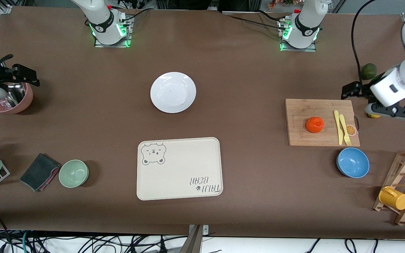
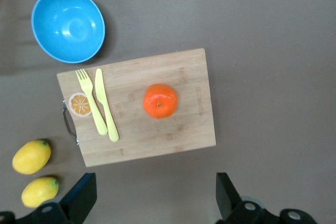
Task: Place orange and plate with both arms
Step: 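Reach the left gripper down to the orange and grasp it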
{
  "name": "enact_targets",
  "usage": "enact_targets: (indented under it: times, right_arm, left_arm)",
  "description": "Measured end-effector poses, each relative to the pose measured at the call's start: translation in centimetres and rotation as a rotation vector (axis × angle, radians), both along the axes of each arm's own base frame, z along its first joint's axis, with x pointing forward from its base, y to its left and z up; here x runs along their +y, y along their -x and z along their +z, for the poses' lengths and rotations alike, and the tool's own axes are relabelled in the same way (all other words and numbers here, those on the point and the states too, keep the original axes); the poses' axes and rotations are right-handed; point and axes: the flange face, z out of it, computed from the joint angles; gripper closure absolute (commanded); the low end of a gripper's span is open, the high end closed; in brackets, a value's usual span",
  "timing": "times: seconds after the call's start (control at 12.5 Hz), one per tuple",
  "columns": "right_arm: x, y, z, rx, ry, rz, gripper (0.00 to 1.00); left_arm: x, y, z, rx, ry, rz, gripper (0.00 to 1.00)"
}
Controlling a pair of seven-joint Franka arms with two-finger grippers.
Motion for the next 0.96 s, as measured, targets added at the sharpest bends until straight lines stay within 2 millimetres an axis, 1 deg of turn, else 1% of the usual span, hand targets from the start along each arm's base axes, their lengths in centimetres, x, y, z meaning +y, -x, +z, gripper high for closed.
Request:
enact_targets:
  times: [0.24, 0.4, 0.56, 0.72, 0.96]
  right_arm:
    - [0.0, 0.0, 0.0, 0.000, 0.000, 0.000, 0.00]
    - [0.0, 0.0, 0.0, 0.000, 0.000, 0.000, 0.00]
    - [0.0, 0.0, 0.0, 0.000, 0.000, 0.000, 0.00]
    - [0.0, 0.0, 0.0, 0.000, 0.000, 0.000, 0.00]
    - [0.0, 0.0, 0.0, 0.000, 0.000, 0.000, 0.00]
  left_arm:
    - [-0.2, -1.3, -6.6, -0.013, -0.005, -0.001, 0.00]
    - [-0.1, -1.0, -11.3, -0.046, -0.008, 0.001, 0.00]
    - [0.0, 0.2, -15.3, -0.077, -0.010, 0.003, 0.00]
    - [0.0, 1.2, -18.2, -0.084, -0.012, 0.004, 0.00]
    - [0.1, 1.5, -22.5, -0.095, -0.017, 0.004, 0.00]
